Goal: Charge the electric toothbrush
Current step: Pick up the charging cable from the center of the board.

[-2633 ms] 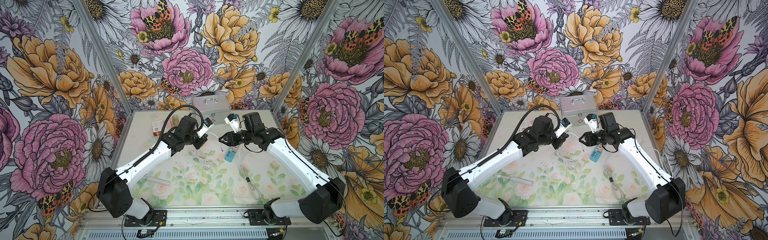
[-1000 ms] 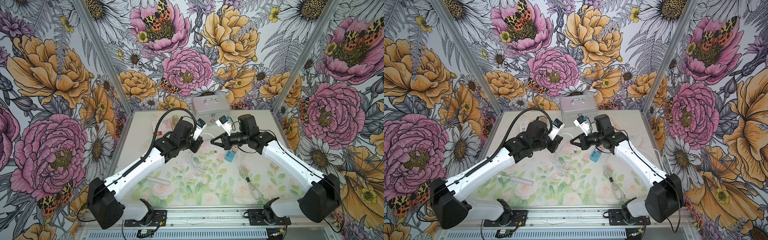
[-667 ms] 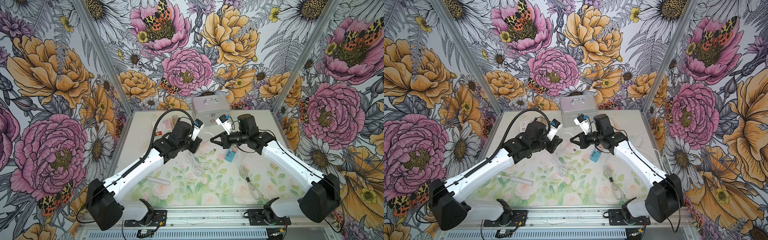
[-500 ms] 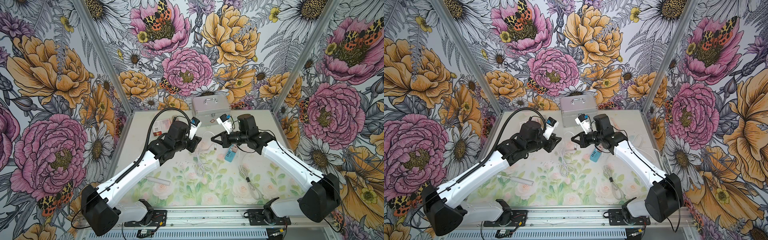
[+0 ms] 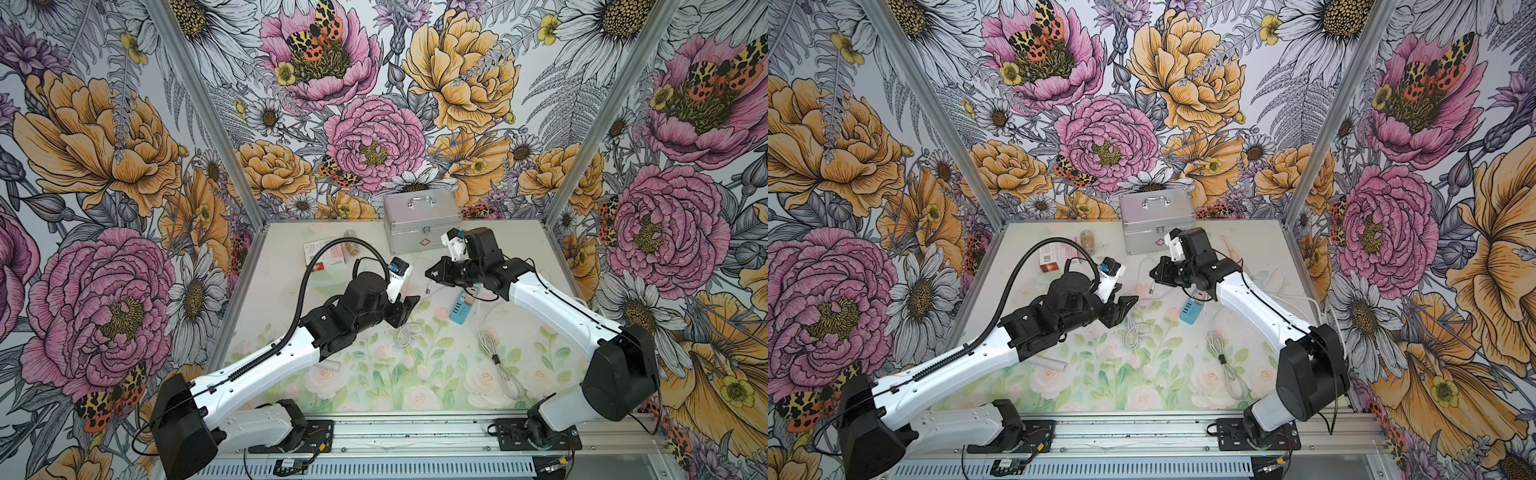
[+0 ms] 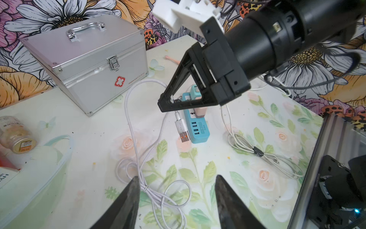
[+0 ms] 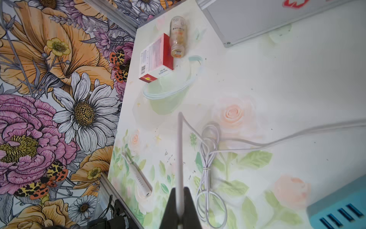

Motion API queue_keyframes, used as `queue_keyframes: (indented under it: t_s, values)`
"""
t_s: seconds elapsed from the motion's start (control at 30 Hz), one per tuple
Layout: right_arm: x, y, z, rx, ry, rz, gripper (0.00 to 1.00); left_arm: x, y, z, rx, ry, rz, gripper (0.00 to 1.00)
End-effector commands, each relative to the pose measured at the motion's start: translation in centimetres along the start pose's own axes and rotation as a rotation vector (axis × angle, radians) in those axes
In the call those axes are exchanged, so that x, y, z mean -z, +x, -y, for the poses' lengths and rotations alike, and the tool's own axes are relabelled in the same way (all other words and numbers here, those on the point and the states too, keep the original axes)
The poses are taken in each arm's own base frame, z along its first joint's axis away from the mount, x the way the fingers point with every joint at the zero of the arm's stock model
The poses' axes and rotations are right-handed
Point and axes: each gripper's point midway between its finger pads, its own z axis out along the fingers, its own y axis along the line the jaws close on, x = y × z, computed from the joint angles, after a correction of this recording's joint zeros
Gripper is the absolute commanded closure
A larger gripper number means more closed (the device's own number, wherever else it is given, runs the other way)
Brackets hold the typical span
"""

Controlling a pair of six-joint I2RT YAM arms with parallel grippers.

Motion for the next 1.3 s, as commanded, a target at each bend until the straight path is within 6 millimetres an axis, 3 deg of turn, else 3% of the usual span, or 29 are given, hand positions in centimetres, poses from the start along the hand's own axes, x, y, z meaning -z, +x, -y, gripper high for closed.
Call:
queue_keyframes:
  t_s: [0.0,0.27,0.57,1.0,1.27]
  values:
    - [0.9,-1.7,-1.4,-0.107,0.026,0.047,1.0,-1.1,-1.7,0.6,0.02,0.027,0.081,0.38]
    - [0.8,-1.1,-1.2,-0.179,0.101,0.003,1.0,-4.1,-1.4,0.8,-0.029,0.02,0.085,0.39]
    - [0.5,-0.9,-1.3,-0.218,0.117,-0.007,1.0,-5.8,-1.1,0.6,-0.115,-0.038,0.105,0.55]
    - [0.8,-1.0,-1.0,-0.225,0.139,0.01,1.0,-6.9,0.2,0.6,-0.143,-0.026,0.066,0.77]
    - [0.7,-0.9,-1.0,-0.222,0.137,0.004,1.0,-7.6,0.3,0.5,-0.132,-0.01,0.045,0.79]
